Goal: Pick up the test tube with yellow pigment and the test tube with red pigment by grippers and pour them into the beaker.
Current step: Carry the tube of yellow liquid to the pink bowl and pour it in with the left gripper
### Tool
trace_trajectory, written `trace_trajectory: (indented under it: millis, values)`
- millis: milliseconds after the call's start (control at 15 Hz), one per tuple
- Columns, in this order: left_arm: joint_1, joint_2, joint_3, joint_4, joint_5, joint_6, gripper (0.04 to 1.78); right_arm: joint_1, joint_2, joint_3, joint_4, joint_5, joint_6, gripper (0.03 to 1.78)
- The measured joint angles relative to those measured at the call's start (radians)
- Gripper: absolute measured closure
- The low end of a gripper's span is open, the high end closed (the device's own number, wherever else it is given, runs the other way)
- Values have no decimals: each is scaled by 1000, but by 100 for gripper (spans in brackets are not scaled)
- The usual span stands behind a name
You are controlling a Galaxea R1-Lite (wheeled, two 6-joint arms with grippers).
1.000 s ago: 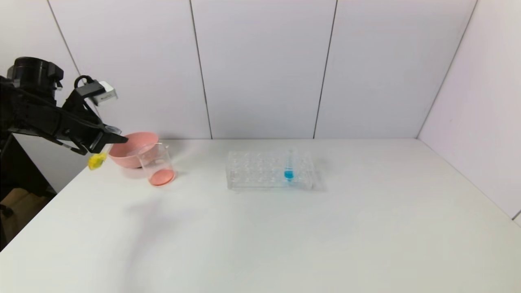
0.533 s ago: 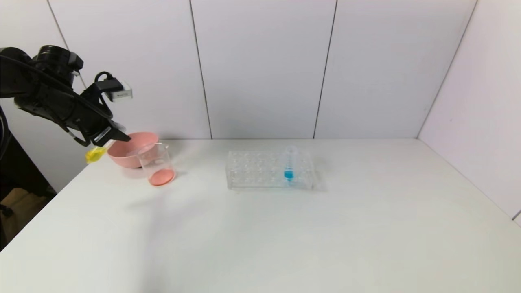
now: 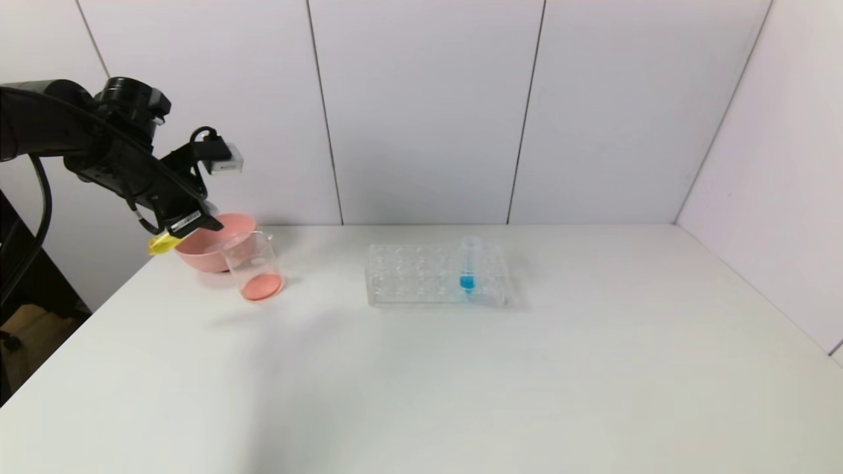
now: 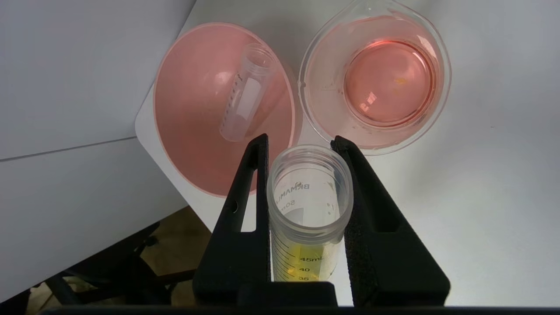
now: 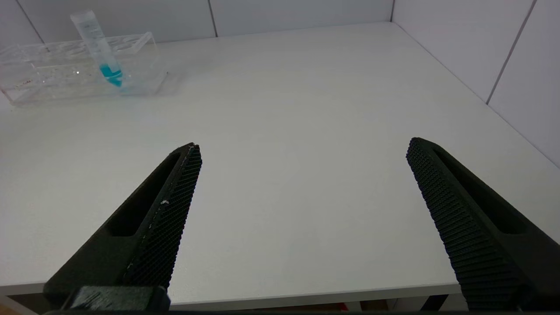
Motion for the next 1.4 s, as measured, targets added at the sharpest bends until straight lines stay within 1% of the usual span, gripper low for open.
trace_trajectory:
  millis: [200,467,800,933,1200,1400]
  values:
    - [-34,6,-2,-3,130,40,134,0,0,0,0,0,0,10]
    - [-79,17,-3,-10,279,61,134,0,0,0,0,0,0,10]
    - [-121,45,-3,-11,411,64,134,0,0,0,0,0,0,10]
    - [-131,53,-3,-9,436,65,134,0,0,0,0,0,0,10]
    - [-155,61,-3,-4,549,80,134,0,0,0,0,0,0,10]
    - [-164,65,-3,-3,607,88,134,0,0,0,0,0,0,10]
